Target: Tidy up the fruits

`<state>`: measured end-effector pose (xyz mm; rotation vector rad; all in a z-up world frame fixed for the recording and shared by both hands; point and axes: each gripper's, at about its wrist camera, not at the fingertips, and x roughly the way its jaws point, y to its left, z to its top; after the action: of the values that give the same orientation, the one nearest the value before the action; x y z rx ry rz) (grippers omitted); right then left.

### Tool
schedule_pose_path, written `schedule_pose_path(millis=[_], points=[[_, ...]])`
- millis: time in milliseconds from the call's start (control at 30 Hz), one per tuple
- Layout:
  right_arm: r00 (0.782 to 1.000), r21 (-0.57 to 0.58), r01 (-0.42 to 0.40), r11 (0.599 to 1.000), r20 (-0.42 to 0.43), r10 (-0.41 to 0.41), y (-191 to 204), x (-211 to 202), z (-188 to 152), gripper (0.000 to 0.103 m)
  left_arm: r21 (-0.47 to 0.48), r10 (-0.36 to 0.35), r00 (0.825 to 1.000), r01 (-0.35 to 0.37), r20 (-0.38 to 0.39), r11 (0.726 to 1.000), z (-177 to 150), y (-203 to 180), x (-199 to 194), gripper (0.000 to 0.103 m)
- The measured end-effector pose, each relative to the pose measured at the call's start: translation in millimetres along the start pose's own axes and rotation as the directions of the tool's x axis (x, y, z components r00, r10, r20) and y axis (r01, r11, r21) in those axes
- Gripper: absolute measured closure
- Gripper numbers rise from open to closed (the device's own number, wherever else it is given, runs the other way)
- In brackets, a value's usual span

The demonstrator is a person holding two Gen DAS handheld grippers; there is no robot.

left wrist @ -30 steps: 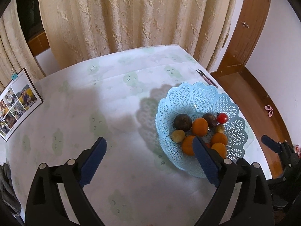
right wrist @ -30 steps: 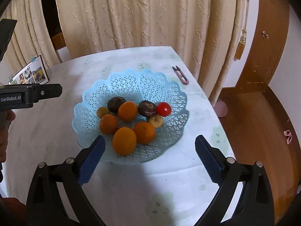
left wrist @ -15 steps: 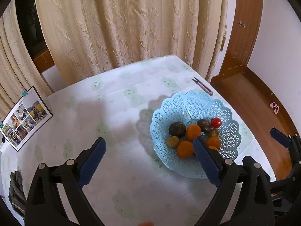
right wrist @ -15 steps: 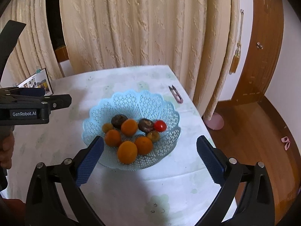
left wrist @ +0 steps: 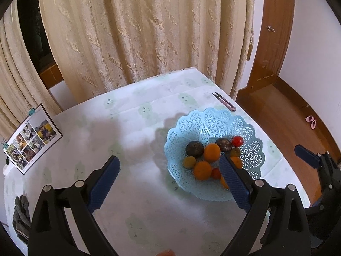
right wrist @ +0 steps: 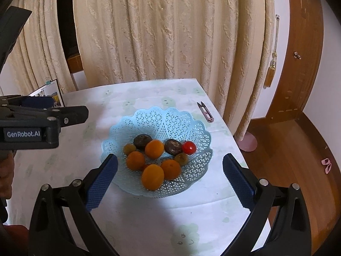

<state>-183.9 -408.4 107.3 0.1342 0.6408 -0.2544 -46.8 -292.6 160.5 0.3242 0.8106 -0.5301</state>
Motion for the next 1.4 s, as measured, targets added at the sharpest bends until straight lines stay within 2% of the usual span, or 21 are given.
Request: schedule_pose_path(millis=[367, 1067, 1400], points=[[1.0, -0.004, -0.006, 1.0, -0.006, 0.006, 2.5, 2.7, -0.7, 0.003, -0.022, 0.004, 1.0, -0.004, -0.001, 1.0, -2.2, 1.6, -1.3, 0.009], [1.0, 0.005, -0.007, 1.0, -0.023, 0.007, 1.1, 1.0, -4.9, 0.003, 0.022, -0.019, 0.999, 0.02, -0.026, 1.0, -4.7, -8.9, 4.6, 0.009], [0.999, 0.023, 0.007, 1.0, -0.032, -0.006, -1.2, -3.0, -14.7, 0.003, 0.033, -0.074, 0.997, 0.074, -0.002, 0.997, -6.0, -12.6, 1.0, 0.009]])
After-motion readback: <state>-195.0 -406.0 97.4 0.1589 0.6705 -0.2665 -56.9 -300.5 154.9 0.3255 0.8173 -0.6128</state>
